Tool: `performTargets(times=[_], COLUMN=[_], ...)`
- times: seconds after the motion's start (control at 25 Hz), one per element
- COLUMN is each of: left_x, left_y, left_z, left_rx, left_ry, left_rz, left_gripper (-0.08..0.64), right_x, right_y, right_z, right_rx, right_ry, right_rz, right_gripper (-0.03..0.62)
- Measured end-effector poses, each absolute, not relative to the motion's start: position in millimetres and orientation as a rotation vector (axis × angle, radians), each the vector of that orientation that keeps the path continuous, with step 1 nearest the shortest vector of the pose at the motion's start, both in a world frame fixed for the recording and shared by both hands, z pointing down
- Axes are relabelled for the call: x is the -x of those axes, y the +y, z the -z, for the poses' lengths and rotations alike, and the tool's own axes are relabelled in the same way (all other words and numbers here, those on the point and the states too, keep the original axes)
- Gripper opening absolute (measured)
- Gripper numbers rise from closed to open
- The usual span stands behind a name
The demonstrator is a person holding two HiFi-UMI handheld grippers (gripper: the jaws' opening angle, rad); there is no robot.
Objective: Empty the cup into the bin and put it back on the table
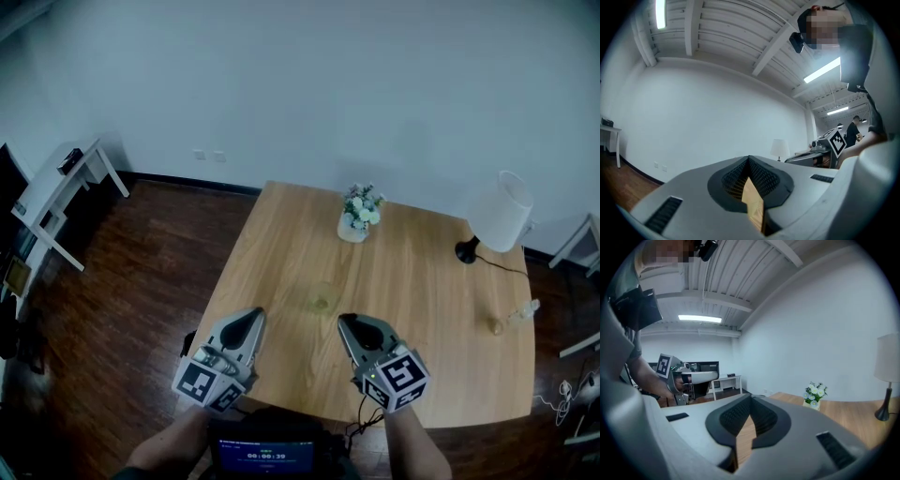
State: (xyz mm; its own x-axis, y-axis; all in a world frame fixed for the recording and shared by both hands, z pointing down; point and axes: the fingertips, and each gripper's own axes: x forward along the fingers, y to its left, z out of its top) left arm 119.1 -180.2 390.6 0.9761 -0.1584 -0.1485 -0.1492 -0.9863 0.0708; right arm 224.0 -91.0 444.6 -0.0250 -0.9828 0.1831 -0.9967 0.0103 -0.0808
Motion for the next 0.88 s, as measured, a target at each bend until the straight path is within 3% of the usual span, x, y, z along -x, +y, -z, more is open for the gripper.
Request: performTargets(times=[0.88], left_x=[-73], left_y=[-187], left_z=[-368], left_rx=[-3.083], left_ry=[-0.301], left_rz=[0.306], left_gripper=[-0.009], right_x=[-194], right_y=[-78], right_z=[-418], right_rx=[-2.226], right_ry=[-2.07], right_rz=[-0.299], right_gripper=[0.002])
